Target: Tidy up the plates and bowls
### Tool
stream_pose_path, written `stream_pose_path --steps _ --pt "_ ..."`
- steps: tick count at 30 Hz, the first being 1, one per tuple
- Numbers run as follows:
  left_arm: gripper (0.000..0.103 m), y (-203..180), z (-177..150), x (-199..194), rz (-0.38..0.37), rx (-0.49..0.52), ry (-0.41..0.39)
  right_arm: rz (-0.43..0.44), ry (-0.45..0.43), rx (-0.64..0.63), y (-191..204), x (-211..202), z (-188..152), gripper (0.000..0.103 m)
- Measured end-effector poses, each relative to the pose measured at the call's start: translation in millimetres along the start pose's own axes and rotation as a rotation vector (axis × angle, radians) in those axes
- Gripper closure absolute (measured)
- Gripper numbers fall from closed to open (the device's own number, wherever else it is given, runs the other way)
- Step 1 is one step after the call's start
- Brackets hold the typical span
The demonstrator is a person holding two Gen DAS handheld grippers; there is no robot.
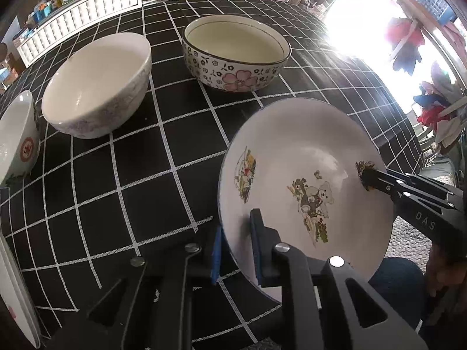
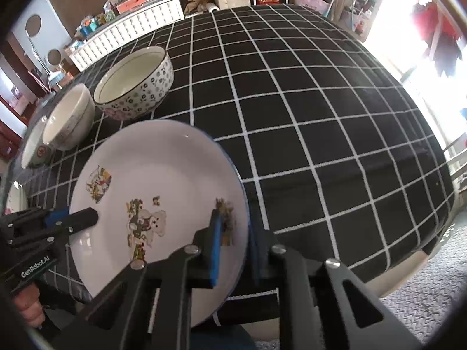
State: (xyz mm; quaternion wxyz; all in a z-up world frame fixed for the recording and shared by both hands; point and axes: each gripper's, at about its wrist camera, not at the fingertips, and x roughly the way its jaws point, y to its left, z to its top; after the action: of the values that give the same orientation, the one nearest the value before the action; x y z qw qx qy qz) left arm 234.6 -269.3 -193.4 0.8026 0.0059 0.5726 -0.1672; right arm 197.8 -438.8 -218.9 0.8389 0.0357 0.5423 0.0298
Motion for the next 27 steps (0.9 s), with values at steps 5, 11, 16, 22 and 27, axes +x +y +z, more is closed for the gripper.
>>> stream_pose_path --steps 5,11,16,22,27 --pt "0.087 -2 -6 -7 0.001 0.008 -0.013 -0.035 -0.030 -0.027 11 -11 1 0.082" --pt "0.087 17 -10 -31 0.004 -0.028 -0.044 -0.012 -0.039 -0.034 36 -26 0 0.082" --pt "0.087 45 -21 -60 0.025 -0.061 -0.084 0.011 -0.050 -0.062 69 -38 0 0.082" --pt "0.087 89 -42 -96 0.058 -0.117 -0.127 0.035 -0.065 -0.121 114 -49 -3 0.082" --pt "0.087 127 -66 -122 0.077 -0.159 -0.146 0.051 -0.072 -0.178 161 -53 -4 0.082"
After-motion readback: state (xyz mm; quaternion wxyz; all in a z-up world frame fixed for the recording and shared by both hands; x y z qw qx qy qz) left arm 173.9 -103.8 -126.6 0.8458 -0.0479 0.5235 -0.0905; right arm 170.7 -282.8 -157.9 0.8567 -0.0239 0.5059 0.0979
